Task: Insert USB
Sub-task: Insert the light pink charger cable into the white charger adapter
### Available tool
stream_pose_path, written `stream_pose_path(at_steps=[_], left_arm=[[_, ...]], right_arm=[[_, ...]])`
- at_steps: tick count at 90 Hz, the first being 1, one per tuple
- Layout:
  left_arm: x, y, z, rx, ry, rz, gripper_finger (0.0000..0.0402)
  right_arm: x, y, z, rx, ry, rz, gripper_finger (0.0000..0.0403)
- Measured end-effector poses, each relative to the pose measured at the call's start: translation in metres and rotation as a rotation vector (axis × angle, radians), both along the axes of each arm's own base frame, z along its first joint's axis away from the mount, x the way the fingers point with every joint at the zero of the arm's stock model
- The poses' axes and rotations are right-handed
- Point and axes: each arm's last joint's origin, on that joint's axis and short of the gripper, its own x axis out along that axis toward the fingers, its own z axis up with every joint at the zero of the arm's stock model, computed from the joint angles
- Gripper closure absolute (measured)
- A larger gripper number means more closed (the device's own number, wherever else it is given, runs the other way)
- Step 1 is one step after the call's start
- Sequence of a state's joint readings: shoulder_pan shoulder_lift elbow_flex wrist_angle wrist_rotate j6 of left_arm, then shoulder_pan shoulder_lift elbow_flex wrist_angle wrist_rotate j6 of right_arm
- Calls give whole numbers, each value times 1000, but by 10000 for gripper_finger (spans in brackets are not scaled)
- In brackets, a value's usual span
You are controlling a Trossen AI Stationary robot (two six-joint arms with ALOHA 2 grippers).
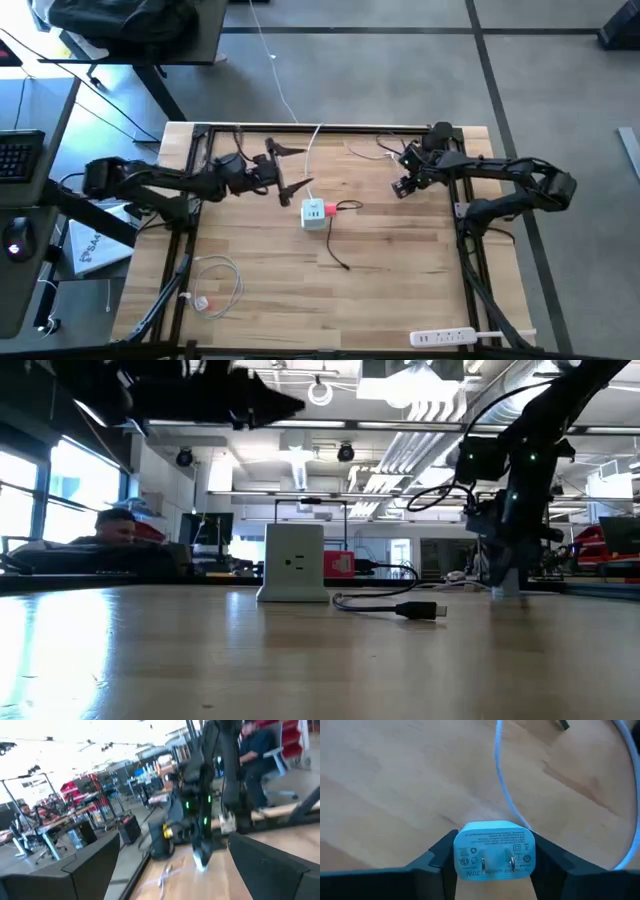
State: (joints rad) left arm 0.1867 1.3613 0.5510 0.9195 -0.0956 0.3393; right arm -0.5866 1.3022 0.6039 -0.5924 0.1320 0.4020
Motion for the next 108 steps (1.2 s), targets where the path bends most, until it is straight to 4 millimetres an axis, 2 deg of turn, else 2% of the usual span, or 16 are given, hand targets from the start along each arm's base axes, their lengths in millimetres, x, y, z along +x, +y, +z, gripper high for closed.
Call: stream_pose_path(at_steps=[10,23,38,49,65,80,90,108], left_arm=[[8,5,-10,-30,-41,6,49],[13,7,-17,-67,-81,4,49],[22,9,-19,-147,-101,-16,49],[29,10,-25,-121,-65,-6,49],[34,3,-37,20,19,-10,49],[40,-11,-41,243,84,-53,49],[45,-18,-35,331,82,-31,49],[54,-28,-19,329,19,-61,49]], right_arm=[[11,2,19,-3,9,70,248],[36,8,55,-76,-38,179,247],[69,28,94,-215,-165,410,245],[85,43,113,-309,-269,430,245],[100,60,123,-298,-456,391,244],[108,69,130,-213,-619,360,243],[116,73,138,-185,-742,377,243],[129,77,142,-155,-883,439,243]])
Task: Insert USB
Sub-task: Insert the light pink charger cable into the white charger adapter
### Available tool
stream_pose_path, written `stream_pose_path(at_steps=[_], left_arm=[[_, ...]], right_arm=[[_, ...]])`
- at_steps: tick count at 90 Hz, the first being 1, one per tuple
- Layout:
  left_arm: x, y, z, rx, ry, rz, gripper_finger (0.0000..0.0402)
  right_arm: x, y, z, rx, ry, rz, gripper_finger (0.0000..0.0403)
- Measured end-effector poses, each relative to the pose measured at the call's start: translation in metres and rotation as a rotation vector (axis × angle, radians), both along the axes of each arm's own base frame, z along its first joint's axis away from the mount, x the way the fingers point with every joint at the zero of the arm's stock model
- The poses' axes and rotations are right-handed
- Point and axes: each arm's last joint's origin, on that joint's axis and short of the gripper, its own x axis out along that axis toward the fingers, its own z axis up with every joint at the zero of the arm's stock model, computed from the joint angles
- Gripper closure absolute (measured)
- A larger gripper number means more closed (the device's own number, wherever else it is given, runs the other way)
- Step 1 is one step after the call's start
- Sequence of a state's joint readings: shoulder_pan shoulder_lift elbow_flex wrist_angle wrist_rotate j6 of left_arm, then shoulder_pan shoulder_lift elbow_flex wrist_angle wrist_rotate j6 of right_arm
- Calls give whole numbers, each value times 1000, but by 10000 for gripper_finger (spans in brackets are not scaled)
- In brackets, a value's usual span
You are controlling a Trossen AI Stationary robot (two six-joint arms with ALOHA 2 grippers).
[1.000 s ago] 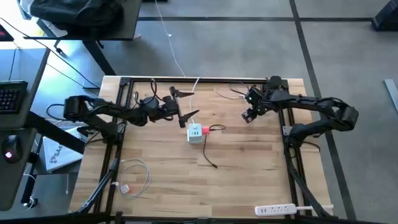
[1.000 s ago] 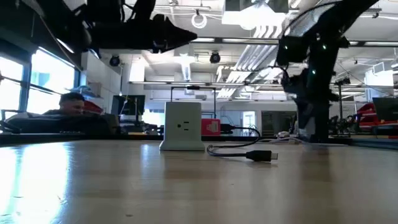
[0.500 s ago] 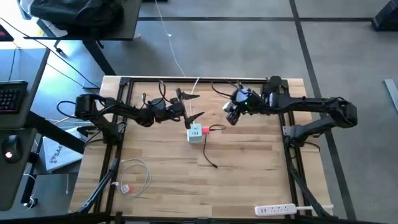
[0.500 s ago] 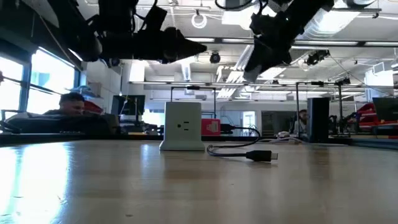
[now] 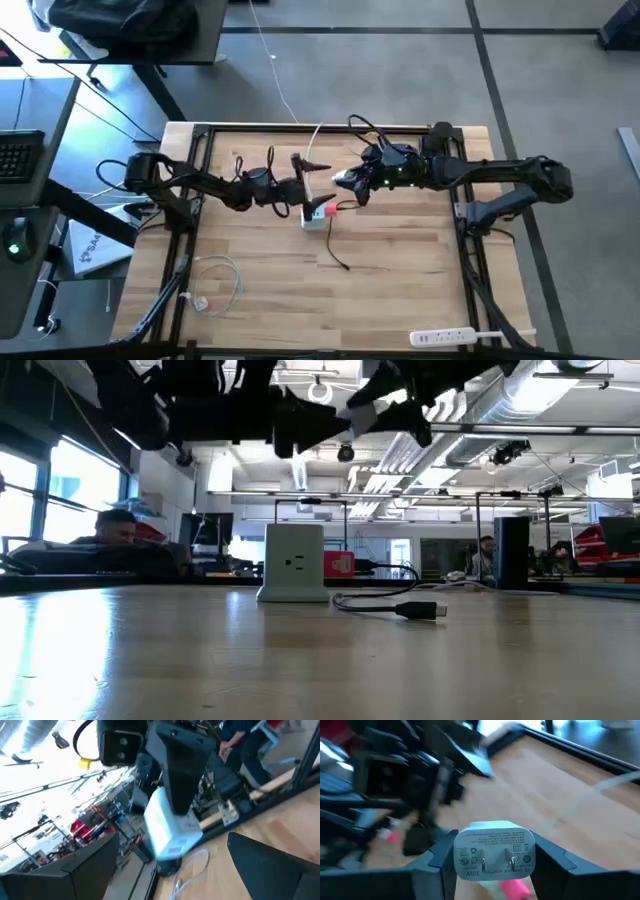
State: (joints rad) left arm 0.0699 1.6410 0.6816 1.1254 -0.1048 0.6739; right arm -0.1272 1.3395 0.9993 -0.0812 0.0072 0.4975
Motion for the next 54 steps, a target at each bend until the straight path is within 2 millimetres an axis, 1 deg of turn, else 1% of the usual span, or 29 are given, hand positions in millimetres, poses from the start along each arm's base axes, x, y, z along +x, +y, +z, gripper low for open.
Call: stream_pose_path(at_steps=[6,20,31,43,54], left_arm=[[2,-2,3,-9,-10,-10,49],[3,-4,3,-14,1,-18,49],[3,-4,3,-16,3,-8,49],[3,-4,3,-9,-1,-5,49],[3,-12,5,55,-7,-62,52]], right_arm=[[7,0,-2,5,-34,23,243],[21,1,-7,12,-95,73,243],[23,2,-1,15,-160,123,242],[23,4,0,35,-175,184,242],[24,10,4,38,-210,213,242]])
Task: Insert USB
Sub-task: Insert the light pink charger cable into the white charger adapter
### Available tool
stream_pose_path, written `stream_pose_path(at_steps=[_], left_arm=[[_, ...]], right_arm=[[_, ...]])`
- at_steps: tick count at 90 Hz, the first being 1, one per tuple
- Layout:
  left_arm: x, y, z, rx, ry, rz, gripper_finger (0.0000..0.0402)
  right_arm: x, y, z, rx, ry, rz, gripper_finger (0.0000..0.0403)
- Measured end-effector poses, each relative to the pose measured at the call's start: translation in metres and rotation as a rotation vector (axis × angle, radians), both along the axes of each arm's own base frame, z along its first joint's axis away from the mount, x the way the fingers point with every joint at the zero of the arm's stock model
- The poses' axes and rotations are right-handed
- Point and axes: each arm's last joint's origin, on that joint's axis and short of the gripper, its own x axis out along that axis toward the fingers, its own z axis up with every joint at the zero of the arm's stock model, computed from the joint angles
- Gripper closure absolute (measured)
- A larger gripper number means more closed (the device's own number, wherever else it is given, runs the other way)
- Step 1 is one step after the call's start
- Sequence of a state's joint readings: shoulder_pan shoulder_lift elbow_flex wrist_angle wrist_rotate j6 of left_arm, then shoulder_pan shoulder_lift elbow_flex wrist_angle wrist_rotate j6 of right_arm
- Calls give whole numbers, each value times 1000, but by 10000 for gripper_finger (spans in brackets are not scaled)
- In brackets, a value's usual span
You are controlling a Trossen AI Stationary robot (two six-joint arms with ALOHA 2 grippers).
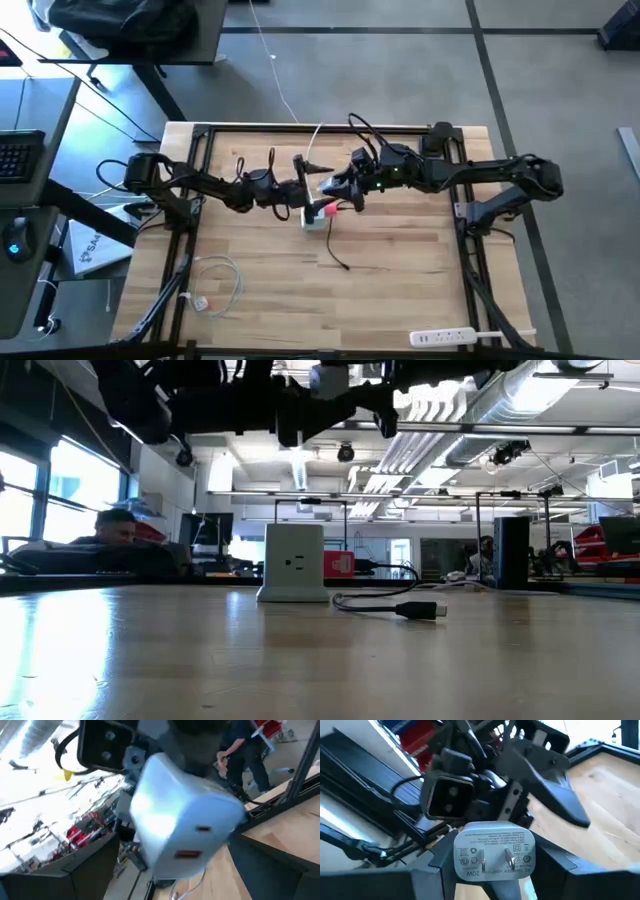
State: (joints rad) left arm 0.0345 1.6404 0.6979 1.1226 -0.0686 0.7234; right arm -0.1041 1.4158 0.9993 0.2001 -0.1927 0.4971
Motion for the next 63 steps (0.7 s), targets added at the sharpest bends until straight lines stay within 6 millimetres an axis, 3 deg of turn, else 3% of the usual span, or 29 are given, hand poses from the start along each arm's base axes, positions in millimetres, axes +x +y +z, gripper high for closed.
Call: stream_pose_path(at_steps=[12,28,45,63], left_arm=[[-5,-22,12,98,-23,44,69],[-28,-49,39,163,-99,95,88],[-47,-61,43,227,-130,-28,92],[-50,-66,45,271,-139,-54,92]], right_arm=[[2,10,4,-40,-44,40,242],[5,21,5,-72,-94,80,242],[18,24,9,-71,-258,158,242],[42,24,-13,19,-389,295,244]])
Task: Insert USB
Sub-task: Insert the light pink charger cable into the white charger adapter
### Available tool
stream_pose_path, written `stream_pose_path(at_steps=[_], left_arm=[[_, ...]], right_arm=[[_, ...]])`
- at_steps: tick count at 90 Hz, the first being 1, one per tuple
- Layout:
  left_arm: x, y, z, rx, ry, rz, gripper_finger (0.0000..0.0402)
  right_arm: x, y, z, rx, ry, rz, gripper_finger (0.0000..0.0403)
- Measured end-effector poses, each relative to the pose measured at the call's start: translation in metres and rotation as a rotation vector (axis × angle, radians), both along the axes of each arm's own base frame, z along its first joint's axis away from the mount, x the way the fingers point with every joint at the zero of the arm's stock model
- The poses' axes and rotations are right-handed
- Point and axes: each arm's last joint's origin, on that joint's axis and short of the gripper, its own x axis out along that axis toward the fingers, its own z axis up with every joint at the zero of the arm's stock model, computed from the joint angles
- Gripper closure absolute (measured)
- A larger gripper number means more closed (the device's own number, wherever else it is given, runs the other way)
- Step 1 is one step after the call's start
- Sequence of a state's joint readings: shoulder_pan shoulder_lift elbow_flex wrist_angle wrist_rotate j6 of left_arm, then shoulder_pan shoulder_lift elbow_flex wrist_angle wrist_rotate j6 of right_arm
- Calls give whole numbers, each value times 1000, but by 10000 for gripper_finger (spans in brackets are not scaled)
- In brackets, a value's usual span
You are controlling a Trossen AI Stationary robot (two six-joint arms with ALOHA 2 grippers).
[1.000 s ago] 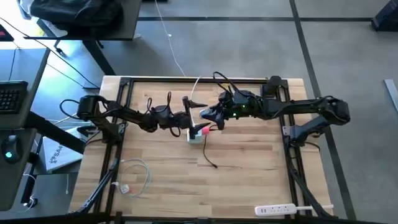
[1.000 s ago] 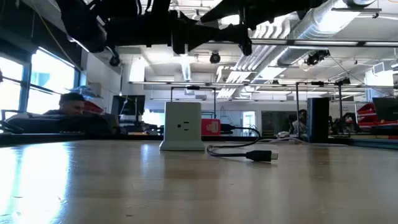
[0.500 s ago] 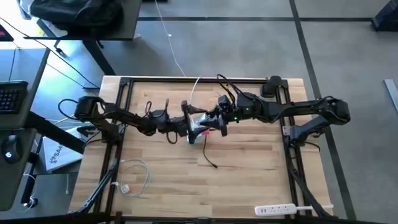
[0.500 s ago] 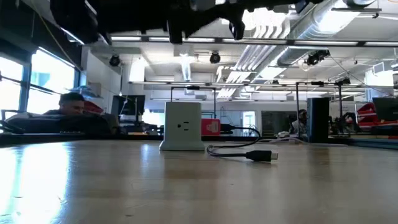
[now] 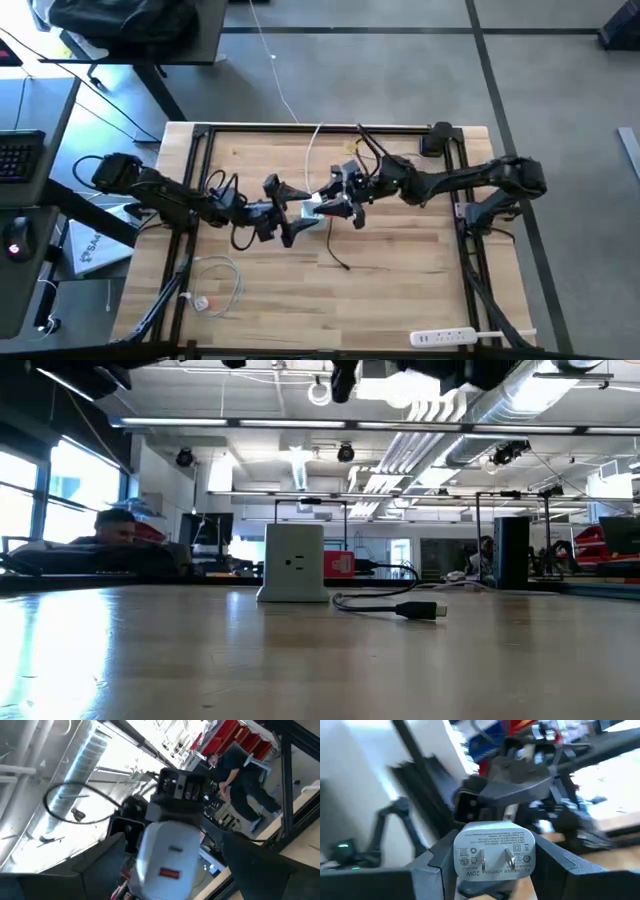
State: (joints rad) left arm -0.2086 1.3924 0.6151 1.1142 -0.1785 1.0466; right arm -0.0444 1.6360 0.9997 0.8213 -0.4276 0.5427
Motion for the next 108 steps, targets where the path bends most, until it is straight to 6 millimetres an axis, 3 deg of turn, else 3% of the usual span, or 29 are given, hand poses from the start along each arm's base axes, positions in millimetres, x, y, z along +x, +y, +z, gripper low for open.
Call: stream_pose_path(at_steps=[16,31,54,108], left_arm=[[2,-3,-5,149,23,-7,92],[2,-5,-4,295,-17,-37,92],[1,-3,0,253,-59,-59,97],[4,1,0,311,-76,-187,210]], right_arm=[[10,-6,-13,66,-127,154,245],[12,-7,-16,72,-164,195,245],[13,-6,-17,67,-150,194,245],[13,7,-19,53,-128,252,247]])
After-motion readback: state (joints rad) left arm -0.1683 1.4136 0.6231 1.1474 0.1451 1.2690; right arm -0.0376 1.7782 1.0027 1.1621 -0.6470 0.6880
